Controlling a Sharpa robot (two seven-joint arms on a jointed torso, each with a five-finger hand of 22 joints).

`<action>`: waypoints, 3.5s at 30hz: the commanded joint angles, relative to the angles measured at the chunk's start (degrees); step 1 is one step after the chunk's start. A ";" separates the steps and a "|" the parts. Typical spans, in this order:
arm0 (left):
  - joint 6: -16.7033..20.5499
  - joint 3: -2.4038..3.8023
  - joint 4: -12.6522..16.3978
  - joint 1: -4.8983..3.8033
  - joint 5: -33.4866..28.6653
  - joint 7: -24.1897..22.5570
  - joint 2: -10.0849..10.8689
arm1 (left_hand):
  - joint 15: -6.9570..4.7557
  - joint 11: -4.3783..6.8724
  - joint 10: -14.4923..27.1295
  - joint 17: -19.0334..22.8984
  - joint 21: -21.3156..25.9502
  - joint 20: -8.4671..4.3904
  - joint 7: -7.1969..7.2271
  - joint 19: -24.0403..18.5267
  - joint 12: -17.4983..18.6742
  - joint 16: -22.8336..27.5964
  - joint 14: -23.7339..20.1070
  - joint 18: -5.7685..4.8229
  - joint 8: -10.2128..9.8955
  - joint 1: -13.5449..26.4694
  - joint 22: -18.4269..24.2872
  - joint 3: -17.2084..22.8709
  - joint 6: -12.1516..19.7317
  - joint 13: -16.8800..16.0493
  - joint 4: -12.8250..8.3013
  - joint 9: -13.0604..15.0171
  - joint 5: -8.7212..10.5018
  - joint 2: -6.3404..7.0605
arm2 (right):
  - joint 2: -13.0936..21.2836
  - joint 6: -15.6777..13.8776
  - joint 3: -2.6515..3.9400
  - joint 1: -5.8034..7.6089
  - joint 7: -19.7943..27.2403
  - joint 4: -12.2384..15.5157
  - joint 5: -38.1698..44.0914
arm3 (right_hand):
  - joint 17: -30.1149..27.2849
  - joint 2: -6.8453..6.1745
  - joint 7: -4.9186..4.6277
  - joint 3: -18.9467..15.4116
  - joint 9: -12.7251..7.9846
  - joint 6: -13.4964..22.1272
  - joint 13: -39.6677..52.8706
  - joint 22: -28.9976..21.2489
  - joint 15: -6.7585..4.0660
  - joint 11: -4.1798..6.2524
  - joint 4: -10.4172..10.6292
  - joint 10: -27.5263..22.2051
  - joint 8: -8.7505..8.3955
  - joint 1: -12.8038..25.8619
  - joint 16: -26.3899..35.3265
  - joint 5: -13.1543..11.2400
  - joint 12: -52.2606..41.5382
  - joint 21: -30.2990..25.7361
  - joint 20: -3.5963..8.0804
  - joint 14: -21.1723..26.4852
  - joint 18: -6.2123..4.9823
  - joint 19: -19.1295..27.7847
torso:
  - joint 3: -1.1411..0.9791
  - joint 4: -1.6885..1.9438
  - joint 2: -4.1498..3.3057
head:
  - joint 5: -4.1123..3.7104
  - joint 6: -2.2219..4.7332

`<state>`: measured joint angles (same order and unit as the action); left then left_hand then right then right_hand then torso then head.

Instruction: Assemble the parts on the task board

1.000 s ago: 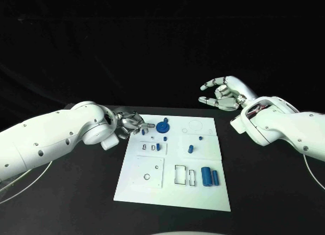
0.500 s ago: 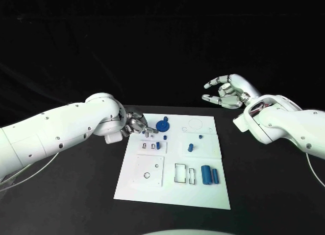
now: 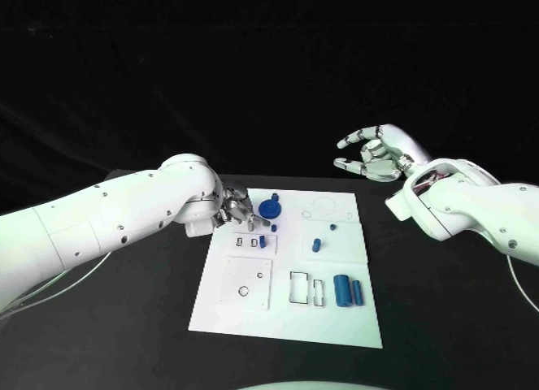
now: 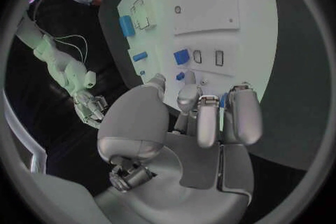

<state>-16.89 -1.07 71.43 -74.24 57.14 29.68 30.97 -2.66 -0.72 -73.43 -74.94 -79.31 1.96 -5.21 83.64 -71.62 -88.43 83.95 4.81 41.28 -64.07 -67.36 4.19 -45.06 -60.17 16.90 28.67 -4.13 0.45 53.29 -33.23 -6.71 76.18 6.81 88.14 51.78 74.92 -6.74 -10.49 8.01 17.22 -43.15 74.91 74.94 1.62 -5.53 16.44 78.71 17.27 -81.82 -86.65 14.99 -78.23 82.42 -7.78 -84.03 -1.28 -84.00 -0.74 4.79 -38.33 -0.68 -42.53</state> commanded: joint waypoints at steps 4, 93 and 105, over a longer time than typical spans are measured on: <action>-1.75 -0.31 -1.80 0.01 -0.08 0.50 -1.83 | -0.43 -0.07 0.57 -11.61 -0.40 0.11 0.03 0.14 0.29 -0.24 5.23 -0.75 0.39 -0.04 -0.14 -0.29 0.50 0.29 -0.11 0.11 -0.27 -0.76 | -0.10 0.69 0.00 0.02 -0.41 0.20 0.05 | 6.11 -0.09 0.05 0.30 -0.10 -0.42 1.12 9.52 -0.43 0.05 -0.01 -0.41 0.26 0.71 0.32 0.24 0.42 -0.58 0.52 -3.67 -0.97 -0.64 | 0.05 -0.06 -0.05 | -0.14 -0.22; -5.43 -1.33 -4.83 1.08 -3.02 0.71 -4.38 | -1.06 0.72 1.27 -11.61 -1.50 -0.13 0.77 -0.41 0.46 -0.33 5.19 -0.84 1.94 -12.21 -1.67 27.81 1.41 0.50 -3.80 3.60 -1.15 2.61 | -0.99 1.08 -0.12 -0.18 -0.96 -0.52 0.08 | 5.42 0.05 0.12 0.77 -0.22 -0.39 0.49 9.30 -0.55 0.15 -0.06 -0.83 0.38 0.79 0.70 0.60 1.03 -0.96 0.64 -3.47 -1.06 -0.45 | -0.10 -0.09 -0.19 | -0.50 -1.58; -2.50 -1.31 -3.24 1.09 -5.49 0.13 -2.38 | -0.95 0.60 0.37 -11.38 -1.54 -0.01 0.58 -0.45 0.61 -0.26 5.14 -0.85 5.89 -6.26 -1.82 44.85 2.58 0.70 -10.15 8.44 -1.61 6.74 | -0.97 1.09 -0.14 -0.23 -0.90 -0.78 0.06 | 5.33 0.05 0.13 0.84 -0.24 -0.38 0.46 9.26 -0.56 0.16 -0.07 -0.84 0.40 0.79 0.75 0.69 1.06 -1.03 0.65 -3.45 -1.07 -0.41 | -0.18 0.01 -0.15 | -0.47 -1.57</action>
<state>-21.04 -2.42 67.79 -73.15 53.28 30.38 28.49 -3.59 -0.20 -72.72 -74.91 -80.60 1.96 -4.51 83.63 -71.17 -88.42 84.03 4.81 46.92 -70.61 -69.18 40.17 -42.88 -59.54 15.41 30.96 -5.56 7.32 52.35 -32.89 -6.85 76.00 5.85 87.41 51.68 74.93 -6.71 -10.49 8.49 17.03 -43.14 74.93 74.93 1.62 -5.44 16.28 78.20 17.50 -81.35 -86.20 15.43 -77.44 81.70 -7.39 -84.02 -1.28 -84.00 -0.88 4.74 -38.52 -1.12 -44.11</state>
